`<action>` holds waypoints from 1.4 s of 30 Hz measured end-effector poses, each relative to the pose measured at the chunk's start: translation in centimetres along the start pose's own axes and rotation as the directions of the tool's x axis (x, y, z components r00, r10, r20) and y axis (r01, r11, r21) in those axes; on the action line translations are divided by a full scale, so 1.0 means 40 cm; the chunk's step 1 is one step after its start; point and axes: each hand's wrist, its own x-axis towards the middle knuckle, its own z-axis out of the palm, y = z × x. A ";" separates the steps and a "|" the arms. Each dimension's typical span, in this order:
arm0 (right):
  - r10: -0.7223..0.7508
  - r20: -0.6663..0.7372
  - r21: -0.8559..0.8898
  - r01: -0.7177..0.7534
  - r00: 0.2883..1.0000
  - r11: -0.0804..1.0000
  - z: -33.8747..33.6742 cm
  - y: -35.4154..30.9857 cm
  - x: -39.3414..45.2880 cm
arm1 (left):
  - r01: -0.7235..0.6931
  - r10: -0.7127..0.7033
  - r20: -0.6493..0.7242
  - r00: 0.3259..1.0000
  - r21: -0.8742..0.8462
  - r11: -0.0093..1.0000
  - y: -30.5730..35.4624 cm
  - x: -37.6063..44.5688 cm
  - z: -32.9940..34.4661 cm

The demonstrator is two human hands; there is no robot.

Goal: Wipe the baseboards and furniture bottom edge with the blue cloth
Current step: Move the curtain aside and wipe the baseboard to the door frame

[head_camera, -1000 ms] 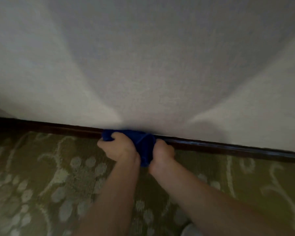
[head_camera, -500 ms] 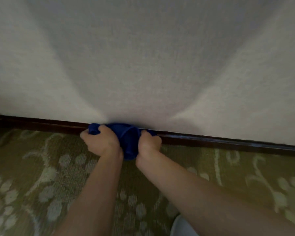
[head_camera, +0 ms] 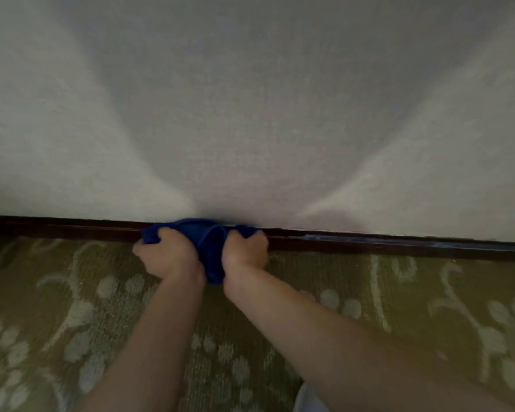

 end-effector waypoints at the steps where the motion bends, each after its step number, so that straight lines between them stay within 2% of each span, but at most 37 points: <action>1: 0.004 0.027 -0.005 -0.004 1.000 1.000 -0.020 -0.008 0.001 | -0.026 0.026 -0.014 1.000 0.051 0.998 -0.003 -0.022 0.013; 3: -0.047 -0.013 -0.004 0.047 0.999 0.999 -0.101 -0.022 0.016 | -0.068 0.063 0.035 0.997 0.161 0.985 -0.034 -0.112 0.037; 5: -0.090 -0.194 0.029 0.098 0.977 0.995 -0.187 -0.045 0.042 | -0.114 0.071 0.213 0.974 0.194 0.974 -0.077 -0.206 0.042; 7: -0.040 -0.302 0.141 0.086 0.952 0.986 -0.237 -0.067 0.066 | -0.063 0.002 0.369 0.929 0.153 0.986 -0.109 -0.240 0.039; 8: -0.025 -0.311 0.173 0.082 0.950 0.982 -0.240 -0.072 0.071 | 0.013 -0.058 0.399 0.915 0.114 0.993 -0.112 -0.232 0.042; 10: -0.027 -0.299 0.133 0.070 0.954 0.989 -0.206 -0.069 0.066 | 0.142 -0.139 0.354 0.925 0.018 0.990 -0.106 -0.192 0.043; 14: -0.020 -0.238 0.009 0.022 0.971 1.000 -0.091 -0.050 0.020 | 0.133 -0.119 0.122 0.985 -0.117 0.984 -0.095 -0.084 0.048; 17: 0.006 -0.111 0.070 0.002 0.994 0.998 -0.117 -0.043 0.029 | 0.093 -0.089 0.073 0.993 -0.057 0.994 -0.090 -0.112 0.064; 19: -0.026 -0.146 0.136 0.047 0.989 0.990 -0.204 -0.054 0.054 | 0.010 -0.015 0.148 0.989 0.033 0.999 -0.094 -0.207 0.075; 20: -0.041 -0.217 0.174 0.080 0.975 0.982 -0.252 -0.063 0.076 | -0.012 -0.010 0.248 0.969 0.090 0.996 -0.107 -0.260 0.073; 21: -0.054 -0.290 0.199 0.116 0.955 0.973 -0.298 -0.075 0.096 | 0.010 -0.054 0.373 0.926 0.119 0.993 -0.122 -0.299 0.067; 23: -0.063 -0.388 0.190 0.147 0.919 0.971 -0.353 -0.095 0.121 | 0.161 -0.210 0.561 0.800 0.136 0.977 -0.145 -0.317 0.055; 24: -0.071 -0.413 0.161 0.149 0.908 0.976 -0.358 -0.099 0.120 | 0.244 -0.273 0.579 0.768 0.130 0.961 -0.148 -0.303 0.052; 25: -0.081 -0.423 0.115 0.142 0.902 0.983 -0.343 -0.098 0.114 | 0.288 -0.298 0.555 0.777 0.107 0.952 -0.142 -0.289 0.047; 27: -0.105 -0.408 0.030 0.128 0.907 0.991 -0.277 -0.091 0.080 | 0.221 -0.221 0.421 0.880 0.048 0.974 -0.127 -0.250 0.036; 29: -0.130 -0.326 -0.070 0.113 0.936 0.991 -0.201 -0.081 0.040 | 0.137 -0.122 0.268 0.956 -0.037 0.990 -0.108 -0.206 0.030; 31: -0.109 -0.213 -0.111 0.087 0.971 0.990 -0.160 -0.073 0.024 | 0.124 -0.108 0.187 0.976 -0.074 0.990 -0.093 -0.171 0.036; 33: -0.069 -0.100 -0.079 0.062 0.993 0.995 -0.168 -0.062 0.037 | 0.122 -0.114 0.155 0.981 -0.047 0.991 -0.089 -0.177 0.050; 34: -0.067 -0.081 -0.070 0.062 0.994 0.996 -0.188 -0.064 0.043 | 0.105 -0.103 0.171 0.980 -0.005 0.994 -0.090 -0.201 0.055; 36: -0.088 -0.197 -0.025 0.084 0.976 0.996 -0.246 -0.077 0.071 | 0.064 -0.094 0.299 0.950 0.109 0.992 -0.111 -0.255 0.059; 38: -0.073 -0.344 0.051 0.096 0.936 0.994 -0.297 -0.100 0.092 | 0.127 -0.197 0.501 0.843 0.171 0.977 -0.131 -0.288 0.051; 40: -0.066 -0.431 0.049 0.096 0.900 0.994 -0.315 -0.116 0.093 | 0.264 -0.319 0.579 0.750 0.179 0.948 -0.124 -0.289 0.035; 41: -0.084 -0.446 0.019 0.104 0.891 0.994 -0.302 -0.114 0.088 | 0.307 -0.332 0.562 0.757 0.141 0.941 -0.117 -0.278 0.029; 42: -0.101 -0.445 -0.017 0.104 0.890 0.994 -0.274 -0.108 0.079 | 0.308 -0.307 0.521 0.796 0.088 0.947 -0.106 -0.271 0.021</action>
